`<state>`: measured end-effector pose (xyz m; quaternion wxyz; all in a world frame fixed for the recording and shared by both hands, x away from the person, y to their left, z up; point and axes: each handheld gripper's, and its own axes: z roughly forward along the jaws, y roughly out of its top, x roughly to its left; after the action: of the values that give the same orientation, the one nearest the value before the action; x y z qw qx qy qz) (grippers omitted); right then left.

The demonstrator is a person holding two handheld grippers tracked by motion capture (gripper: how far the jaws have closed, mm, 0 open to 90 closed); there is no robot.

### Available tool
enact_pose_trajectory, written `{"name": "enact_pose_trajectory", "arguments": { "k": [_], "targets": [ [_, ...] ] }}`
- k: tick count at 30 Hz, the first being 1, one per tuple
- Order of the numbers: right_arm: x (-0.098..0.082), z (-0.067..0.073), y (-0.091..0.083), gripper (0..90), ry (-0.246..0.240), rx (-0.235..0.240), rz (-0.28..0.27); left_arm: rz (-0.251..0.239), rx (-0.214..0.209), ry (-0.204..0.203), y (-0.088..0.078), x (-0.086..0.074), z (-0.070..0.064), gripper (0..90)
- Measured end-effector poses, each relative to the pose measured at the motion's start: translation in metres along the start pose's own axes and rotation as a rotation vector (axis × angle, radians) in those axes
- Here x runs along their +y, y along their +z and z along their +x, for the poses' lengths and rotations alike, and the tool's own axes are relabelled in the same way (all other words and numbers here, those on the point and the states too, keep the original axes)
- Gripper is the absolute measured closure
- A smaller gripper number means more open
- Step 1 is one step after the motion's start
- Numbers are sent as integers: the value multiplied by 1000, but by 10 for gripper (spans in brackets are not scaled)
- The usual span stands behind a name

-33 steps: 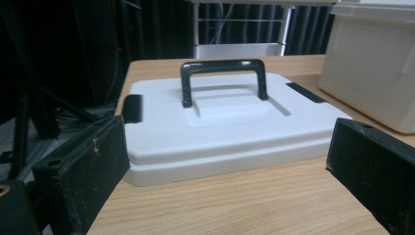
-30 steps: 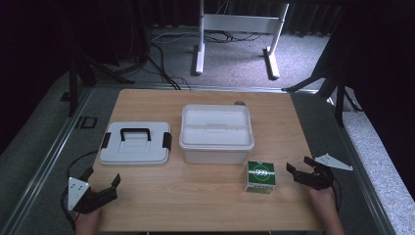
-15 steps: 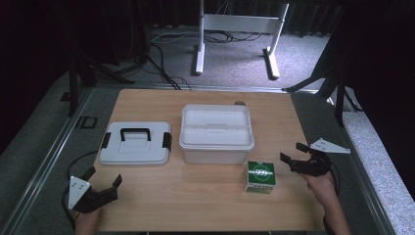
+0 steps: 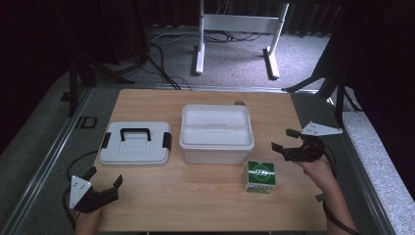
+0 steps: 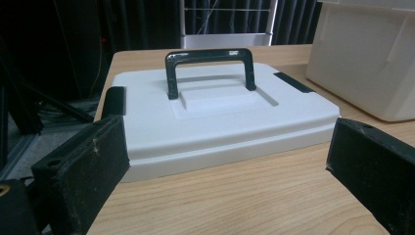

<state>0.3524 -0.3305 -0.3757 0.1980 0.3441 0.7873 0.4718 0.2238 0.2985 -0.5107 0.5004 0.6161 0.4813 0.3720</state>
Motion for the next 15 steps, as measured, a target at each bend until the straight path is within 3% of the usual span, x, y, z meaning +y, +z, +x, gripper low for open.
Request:
{"name": "enact_pose_trajectory", "arguments": {
  "k": [15],
  "targets": [
    [46, 6, 28, 159, -87, 114, 35, -6, -2, -2, 0, -1, 0, 19]
  ]
}}
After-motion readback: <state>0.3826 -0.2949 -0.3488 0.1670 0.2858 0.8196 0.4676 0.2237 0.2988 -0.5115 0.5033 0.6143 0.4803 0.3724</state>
